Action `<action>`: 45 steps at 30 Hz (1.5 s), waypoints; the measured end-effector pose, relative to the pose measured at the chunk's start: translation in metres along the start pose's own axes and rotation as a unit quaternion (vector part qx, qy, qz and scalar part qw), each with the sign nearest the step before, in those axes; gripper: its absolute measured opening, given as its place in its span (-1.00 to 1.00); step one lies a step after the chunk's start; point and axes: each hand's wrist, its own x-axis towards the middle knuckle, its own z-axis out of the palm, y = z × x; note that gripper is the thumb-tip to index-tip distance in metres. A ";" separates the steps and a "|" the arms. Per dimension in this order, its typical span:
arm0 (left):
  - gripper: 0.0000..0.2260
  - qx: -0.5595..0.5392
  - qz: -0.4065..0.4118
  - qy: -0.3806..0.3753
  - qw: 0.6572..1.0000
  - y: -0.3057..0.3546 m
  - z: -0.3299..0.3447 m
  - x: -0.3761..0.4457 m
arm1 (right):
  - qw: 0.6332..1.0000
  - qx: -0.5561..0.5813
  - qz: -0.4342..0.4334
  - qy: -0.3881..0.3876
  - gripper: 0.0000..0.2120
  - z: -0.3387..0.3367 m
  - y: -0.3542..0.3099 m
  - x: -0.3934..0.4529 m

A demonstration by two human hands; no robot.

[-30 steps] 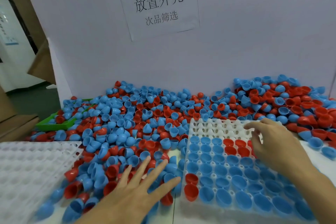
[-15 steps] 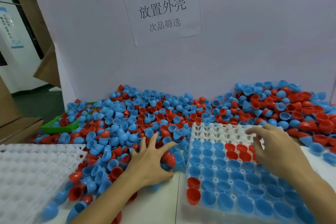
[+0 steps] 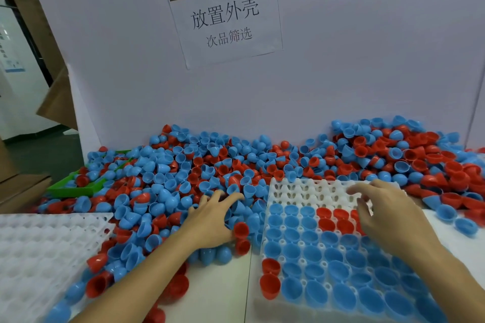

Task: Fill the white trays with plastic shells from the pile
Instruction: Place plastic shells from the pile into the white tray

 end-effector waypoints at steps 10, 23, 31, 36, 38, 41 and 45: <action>-0.36 -0.048 0.080 -0.079 0.993 -0.024 -0.046 -0.076 | 1.000 0.009 -0.003 -0.006 -0.72 0.000 0.001 0.001; -0.33 0.074 0.182 -0.112 0.974 -0.023 -0.020 -0.164 | 1.000 0.005 -0.020 0.014 -0.75 0.003 0.000 0.002; -0.42 0.083 0.091 0.017 0.992 -0.045 0.009 -0.145 | 1.000 0.008 -0.017 0.010 -0.76 0.004 -0.005 0.002; -0.44 0.045 -0.002 0.044 0.998 -0.041 0.014 -0.095 | 1.000 0.007 -0.024 0.011 -0.75 0.004 -0.004 0.001; -0.48 0.026 -0.017 0.060 0.998 -0.032 0.011 -0.073 | 1.000 0.005 -0.019 0.007 -0.74 0.004 -0.004 0.000; -0.49 0.014 -0.011 0.094 0.995 -0.020 0.002 -0.048 | 1.000 0.010 -0.013 0.003 -0.74 0.005 -0.003 0.000; -0.34 0.024 -0.019 0.109 0.994 -0.018 -0.010 -0.043 | 1.000 0.013 -0.012 0.008 -0.73 0.005 -0.001 0.001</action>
